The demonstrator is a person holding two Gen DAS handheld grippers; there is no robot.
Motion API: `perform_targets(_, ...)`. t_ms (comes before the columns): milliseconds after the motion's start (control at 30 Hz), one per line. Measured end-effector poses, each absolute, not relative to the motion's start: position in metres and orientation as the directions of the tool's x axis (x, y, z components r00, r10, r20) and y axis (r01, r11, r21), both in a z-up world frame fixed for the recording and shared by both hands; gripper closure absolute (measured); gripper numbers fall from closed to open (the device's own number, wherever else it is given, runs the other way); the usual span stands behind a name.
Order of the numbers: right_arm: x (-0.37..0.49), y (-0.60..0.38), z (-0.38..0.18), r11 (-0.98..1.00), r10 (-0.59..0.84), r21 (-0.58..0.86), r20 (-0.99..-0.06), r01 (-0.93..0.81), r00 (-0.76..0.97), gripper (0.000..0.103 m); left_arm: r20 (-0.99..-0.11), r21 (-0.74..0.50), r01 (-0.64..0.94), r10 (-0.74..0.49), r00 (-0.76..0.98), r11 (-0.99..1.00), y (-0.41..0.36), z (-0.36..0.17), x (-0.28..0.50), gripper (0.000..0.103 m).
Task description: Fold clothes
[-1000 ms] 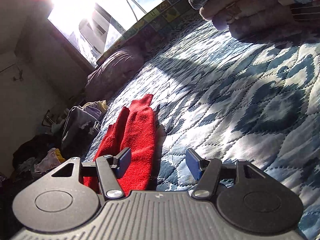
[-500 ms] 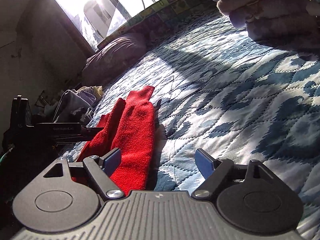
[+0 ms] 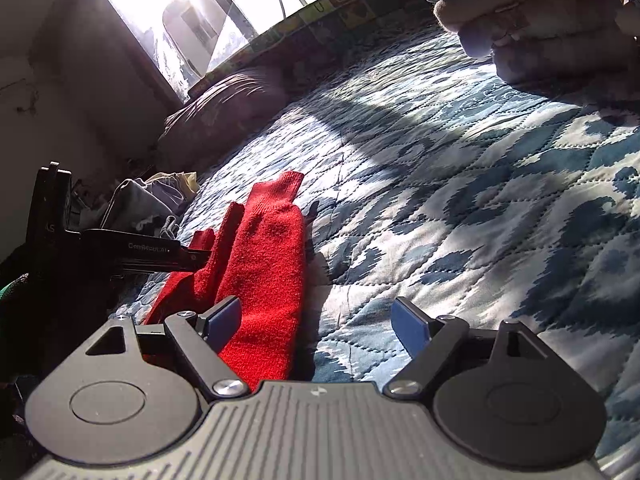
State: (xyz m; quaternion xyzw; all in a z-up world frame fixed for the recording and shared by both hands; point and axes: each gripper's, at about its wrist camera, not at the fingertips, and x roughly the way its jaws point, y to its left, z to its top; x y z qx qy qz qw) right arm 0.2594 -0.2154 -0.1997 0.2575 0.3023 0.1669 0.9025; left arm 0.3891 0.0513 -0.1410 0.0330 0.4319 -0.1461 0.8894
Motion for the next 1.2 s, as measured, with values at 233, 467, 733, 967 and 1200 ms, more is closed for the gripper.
perform_targets(233, 0.262, -0.213, -0.2, 0.817, 0.451, 0.559, -0.465, -0.143, 0.761, 0.019, -0.773, -0.041, 0.275, -0.205, 0.6, 0.961, 0.052, -0.135, 0.385, 0.099)
perform_targets(467, 0.264, -0.215, -0.199, 0.786, 0.473, 0.602, -0.441, -0.139, 0.762, 0.028, -0.652, -0.074, 0.223, -0.216, 0.727, 0.972, 0.076, -0.092, 0.345, 0.101)
perform_targets(733, 0.265, -0.212, -0.199, 0.756, 0.487, 0.643, -0.425, -0.124, 0.763, 0.032, -0.538, -0.084, 0.116, -0.144, 0.831, 0.99, 0.13, -0.055, 0.297, 0.101)
perform_targets(967, 0.268, -0.205, -0.201, 0.78, 0.475, 0.613, -0.445, -0.129, 0.759, 0.032, -0.491, -0.082, -0.025, -0.018, 0.871, 0.996, 0.197, -0.043, 0.262, 0.101)
perform_targets(1200, 0.271, -0.197, -0.202, 0.806, 0.462, 0.575, -0.462, -0.142, 0.757, 0.031, -0.463, -0.095, -0.182, 0.118, 0.878, 0.979, 0.269, -0.045, 0.222, 0.101)
